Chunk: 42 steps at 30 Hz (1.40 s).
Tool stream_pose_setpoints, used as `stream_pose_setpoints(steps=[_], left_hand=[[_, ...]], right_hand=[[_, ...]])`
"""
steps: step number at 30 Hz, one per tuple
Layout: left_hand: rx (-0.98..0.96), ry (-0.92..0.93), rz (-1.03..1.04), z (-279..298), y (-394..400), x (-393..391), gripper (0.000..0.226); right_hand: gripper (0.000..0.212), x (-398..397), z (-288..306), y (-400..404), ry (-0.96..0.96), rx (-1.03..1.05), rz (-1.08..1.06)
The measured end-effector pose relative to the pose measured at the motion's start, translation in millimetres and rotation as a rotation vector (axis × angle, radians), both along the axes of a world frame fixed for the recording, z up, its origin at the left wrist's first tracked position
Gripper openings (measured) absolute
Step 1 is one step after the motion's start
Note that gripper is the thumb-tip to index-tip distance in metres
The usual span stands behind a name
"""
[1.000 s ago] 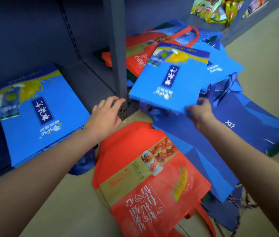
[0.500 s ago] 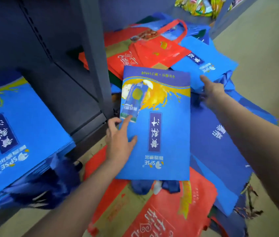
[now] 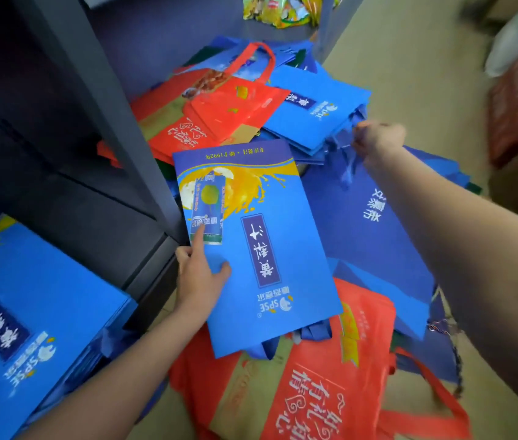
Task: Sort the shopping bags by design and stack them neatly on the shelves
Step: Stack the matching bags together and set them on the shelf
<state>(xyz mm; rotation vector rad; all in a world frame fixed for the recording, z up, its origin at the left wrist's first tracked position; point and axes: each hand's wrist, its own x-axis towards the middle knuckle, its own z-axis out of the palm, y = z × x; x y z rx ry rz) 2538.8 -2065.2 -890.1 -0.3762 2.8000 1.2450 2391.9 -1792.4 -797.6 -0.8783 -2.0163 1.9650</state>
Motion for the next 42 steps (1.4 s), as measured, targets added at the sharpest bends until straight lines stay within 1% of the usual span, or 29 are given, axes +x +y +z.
stream_pose_setpoints(steps=[1, 3, 5, 6, 8, 10, 12, 14, 15, 16, 18, 20, 21, 22, 24, 25, 27, 28, 31, 33, 35, 37, 39, 40, 42], left_hand=[[0.001, 0.002, -0.006, 2, 1, 3, 0.078], [0.018, 0.017, 0.002, 4, 1, 9, 0.079], [0.020, -0.004, -0.004, 7, 6, 19, 0.080], [0.004, -0.023, -0.004, 6, 8, 24, 0.080], [-0.051, -0.068, -0.002, 3, 12, 30, 0.082], [-0.197, -0.083, -0.040, 2, 15, 31, 0.083], [-0.380, -0.071, -0.120, 1, 12, 33, 0.086], [-0.568, -0.010, -0.245, -2, 8, 38, 0.088], [-0.644, 0.009, -0.342, -3, 9, 37, 0.089], [-0.676, 0.005, -0.436, -6, 10, 37, 0.090], [-0.670, -0.070, -0.558, -13, 17, 35, 0.093], [-0.625, -0.108, -0.565, -21, 24, 31, 0.092], [-0.609, -0.076, -0.544, -27, 25, 28, 0.089], [-0.602, 0.010, -0.513, -33, 24, 25, 0.085], [-0.587, 0.254, -0.410, -42, 15, 21, 0.078], [-0.574, 0.319, -0.374, -47, 8, 19, 0.073], [-0.601, 0.354, -0.372, -52, -4, 14, 0.063], [-0.618, 0.359, -0.384, -53, -7, 12, 0.063], [-0.644, 0.362, -0.410, -49, -10, 8, 0.069], [-0.701, 0.362, -0.443, -47, -8, 7, 0.068], [-0.725, 0.370, -0.450, -44, -6, 7, 0.064], [-0.719, 0.371, -0.456, -43, -5, 8, 0.064], [-0.698, 0.370, -0.437, -42, -4, 9, 0.065], [-0.668, 0.374, -0.413, -41, -3, 10, 0.060], [-0.569, 0.391, -0.354, -38, -2, 9, 0.047]], right_hand=[[0.026, 10, 2, 4, -0.001, 0.072, 0.025], [0.029, 27, 3, 10, -0.082, 0.173, 0.063], [0.029, 57, 2, 15, -0.222, 0.264, 0.190], [0.026, 68, 4, 13, -0.274, 0.309, 0.265], [0.018, 77, 10, 10, -0.307, 0.390, 0.363], [0.020, 78, 14, 2, -0.276, 0.448, 0.397], [0.024, 73, 10, -9, -0.244, 0.459, 0.405], [0.032, 66, 5, -23, -0.231, 0.441, 0.413], [0.038, 61, 2, -28, -0.229, 0.458, 0.416], [0.046, 57, -3, -32, -0.220, 0.480, 0.433], [0.061, 43, -15, -36, -0.170, 0.545, 0.450], [0.068, 27, -26, -39, -0.122, 0.576, 0.475], [0.069, 17, -33, -39, -0.109, 0.577, 0.490], [0.072, 6, -40, -38, -0.103, 0.571, 0.498], [0.078, -11, -52, -37, -0.107, 0.577, 0.474], [0.079, -22, -55, -37, -0.094, 0.589, 0.442], [0.083, -40, -54, -38, -0.089, 0.647, 0.416], [0.083, -49, -54, -37, -0.111, 0.714, 0.435], [0.073, -62, -57, -33, -0.201, 0.916, 0.552], [0.069, -64, -65, -30, -0.158, 0.947, 0.565], [0.061, -60, -70, -26, -0.088, 0.919, 0.509], [0.046, -53, -73, -20, -0.021, 0.929, 0.444], [0.026, -43, -68, -13, 0.032, 1.044, 0.411], [0.020, -36, -63, -9, 0.050, 1.134, 0.397], [0.020, -26, -54, 2, 0.079, 1.264, 0.365]])
